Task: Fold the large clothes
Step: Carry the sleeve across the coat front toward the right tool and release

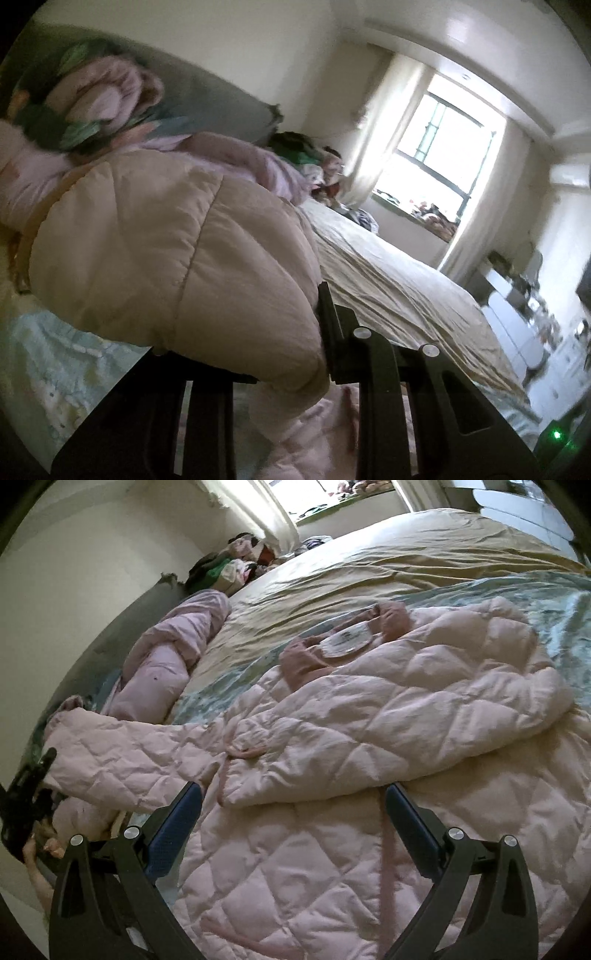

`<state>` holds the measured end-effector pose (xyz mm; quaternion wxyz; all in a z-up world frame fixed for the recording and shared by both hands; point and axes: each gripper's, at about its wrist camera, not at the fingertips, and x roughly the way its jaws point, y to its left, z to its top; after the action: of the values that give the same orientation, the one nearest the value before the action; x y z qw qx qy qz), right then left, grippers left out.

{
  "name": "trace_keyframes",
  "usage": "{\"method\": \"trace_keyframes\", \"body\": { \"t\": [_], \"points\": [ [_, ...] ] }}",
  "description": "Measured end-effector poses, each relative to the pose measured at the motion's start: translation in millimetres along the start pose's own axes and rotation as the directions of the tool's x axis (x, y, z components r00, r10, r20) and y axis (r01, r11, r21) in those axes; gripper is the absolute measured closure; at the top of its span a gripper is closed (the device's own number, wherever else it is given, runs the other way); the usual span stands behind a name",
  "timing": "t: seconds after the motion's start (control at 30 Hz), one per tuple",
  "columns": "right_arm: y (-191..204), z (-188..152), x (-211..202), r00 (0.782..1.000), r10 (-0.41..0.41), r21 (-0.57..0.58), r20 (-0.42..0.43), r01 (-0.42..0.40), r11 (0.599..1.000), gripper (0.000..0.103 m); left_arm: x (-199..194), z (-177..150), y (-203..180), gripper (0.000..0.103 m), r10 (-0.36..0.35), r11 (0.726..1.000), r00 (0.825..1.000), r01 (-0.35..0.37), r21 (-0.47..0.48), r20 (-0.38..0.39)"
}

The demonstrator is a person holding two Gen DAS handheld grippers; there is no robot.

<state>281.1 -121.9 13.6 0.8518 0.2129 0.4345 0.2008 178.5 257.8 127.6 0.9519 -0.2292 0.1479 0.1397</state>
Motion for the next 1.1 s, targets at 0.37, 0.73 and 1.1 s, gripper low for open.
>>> {"method": "trace_keyframes", "body": {
  "t": [0.37, 0.73, 1.1],
  "points": [
    [-46.4, 6.2, -38.2, 0.998, -0.001, 0.084, 0.057, -0.004, 0.996, 0.004, 7.4, -18.9, -77.4, 0.088, -0.092, 0.983, 0.995, 0.098, 0.157, -0.049],
    [-99.4, 6.4, -61.3, 0.995, -0.061, 0.185, 0.074, 0.047, 0.982, 0.004, 37.9, -75.6, -148.6, 0.088, -0.168, 0.920, 0.965, 0.227, 0.320, -0.201],
    [-156.8, 13.9, -85.6, 0.979, -0.161, 0.303, 0.122, 0.118, 0.946, 0.004, 72.2, -179.8, -213.3, 0.088, -0.130, 0.785, 0.898, 0.352, 0.511, -0.419]
  ]
}}
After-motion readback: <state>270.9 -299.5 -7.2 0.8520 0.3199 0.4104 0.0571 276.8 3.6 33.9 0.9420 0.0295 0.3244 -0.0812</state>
